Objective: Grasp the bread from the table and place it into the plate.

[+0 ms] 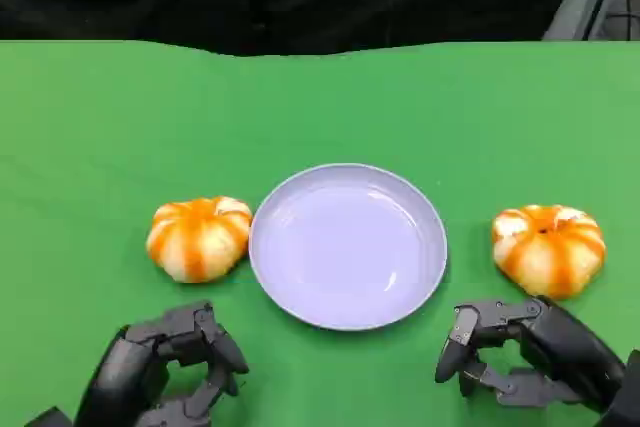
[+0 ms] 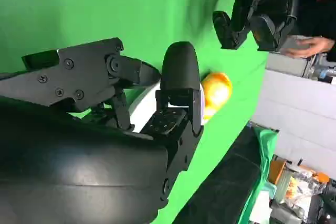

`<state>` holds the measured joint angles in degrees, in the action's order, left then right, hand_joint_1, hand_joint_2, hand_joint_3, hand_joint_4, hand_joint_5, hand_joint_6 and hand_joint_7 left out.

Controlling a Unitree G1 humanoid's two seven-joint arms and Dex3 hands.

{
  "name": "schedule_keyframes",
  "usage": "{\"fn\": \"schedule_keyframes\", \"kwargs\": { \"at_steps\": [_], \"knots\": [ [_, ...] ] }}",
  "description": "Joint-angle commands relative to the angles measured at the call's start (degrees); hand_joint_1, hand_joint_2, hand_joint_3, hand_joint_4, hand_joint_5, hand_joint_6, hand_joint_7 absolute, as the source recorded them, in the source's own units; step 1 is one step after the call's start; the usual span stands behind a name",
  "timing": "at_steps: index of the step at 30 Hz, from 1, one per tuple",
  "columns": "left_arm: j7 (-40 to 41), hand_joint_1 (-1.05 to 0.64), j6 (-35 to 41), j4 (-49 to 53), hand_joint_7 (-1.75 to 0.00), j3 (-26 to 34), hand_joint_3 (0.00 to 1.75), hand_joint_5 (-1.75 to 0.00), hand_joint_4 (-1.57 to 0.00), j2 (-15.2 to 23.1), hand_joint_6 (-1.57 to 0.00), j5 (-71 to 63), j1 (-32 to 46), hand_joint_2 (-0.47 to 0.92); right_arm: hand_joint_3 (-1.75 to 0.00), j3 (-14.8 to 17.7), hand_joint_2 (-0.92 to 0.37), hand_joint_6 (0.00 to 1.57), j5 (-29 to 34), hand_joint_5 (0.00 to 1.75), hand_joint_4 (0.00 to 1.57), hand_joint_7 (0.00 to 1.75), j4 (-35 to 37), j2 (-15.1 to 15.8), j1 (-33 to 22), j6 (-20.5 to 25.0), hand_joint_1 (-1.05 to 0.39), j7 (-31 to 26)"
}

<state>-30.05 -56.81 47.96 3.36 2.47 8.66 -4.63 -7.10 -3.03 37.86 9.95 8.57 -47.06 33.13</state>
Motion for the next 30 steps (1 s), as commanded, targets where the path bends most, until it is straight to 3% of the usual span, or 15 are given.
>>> {"fn": "schedule_keyframes", "kwargs": {
  "at_steps": [1, 21, 23, 24, 26, 30],
  "knots": [
    [0.5, 0.00, -0.3, -0.5, -1.19, -0.1, 0.94, -1.48, -0.78, 1.0, -0.86, -0.2, 0.8, 0.64, -0.48, 0.3, -0.92, 0.82, -0.6, 1.55, 0.72, 1.03, -0.5, 0.8, -0.7, 0.4, -0.08, 0.3],
    [1.2, -0.02, -1.1, -0.4, -1.17, -0.1, 0.93, -1.46, -0.78, 1.0, -0.87, -0.3, 0.9, 0.64, -0.47, 0.3, -0.92, 0.83, -0.5, 1.55, 0.73, 1.04, -0.8, 0.8, -1.0, 0.5, -0.08, 0.4],
    [2.0, -0.02, -0.9, -0.2, -0.83, 0.3, 0.75, -1.13, -0.84, 0.6, -0.95, 0.0, 0.8, 0.70, -0.47, 0.3, -0.92, 0.82, -0.7, 1.55, 0.72, 1.03, -0.9, 0.8, -1.1, 0.5, -0.08, 0.6],
    [2.4, -0.06, -0.5, -0.3, -0.55, 0.4, 0.55, -0.94, -0.87, 0.4, -1.04, 0.1, 0.8, 0.79, -0.47, 0.3, -0.92, 0.82, -0.7, 1.55, 0.72, 1.03, -0.8, 0.7, -1.1, 0.4, -0.08, 0.6],
    [3.2, -0.12, 0.2, -0.9, -0.25, 0.5, 0.33, -0.70, -0.90, 0.3, -1.11, 0.1, 1.0, 0.89, -0.47, 0.3, -0.92, 0.82, -0.8, 1.55, 0.72, 1.03, -0.9, 0.7, -1.1, 0.4, -0.08, 0.7],
    [3.8, -0.14, 0.5, -1.3, -0.12, 0.4, 0.25, -0.59, -0.91, 0.3, -1.13, 0.0, 1.2, 0.92, -0.48, 0.3, -0.92, 0.82, -0.7, 1.55, 0.72, 1.03, -0.9, 0.7, -1.1, 0.4, -0.08, 0.7]
  ]
}}
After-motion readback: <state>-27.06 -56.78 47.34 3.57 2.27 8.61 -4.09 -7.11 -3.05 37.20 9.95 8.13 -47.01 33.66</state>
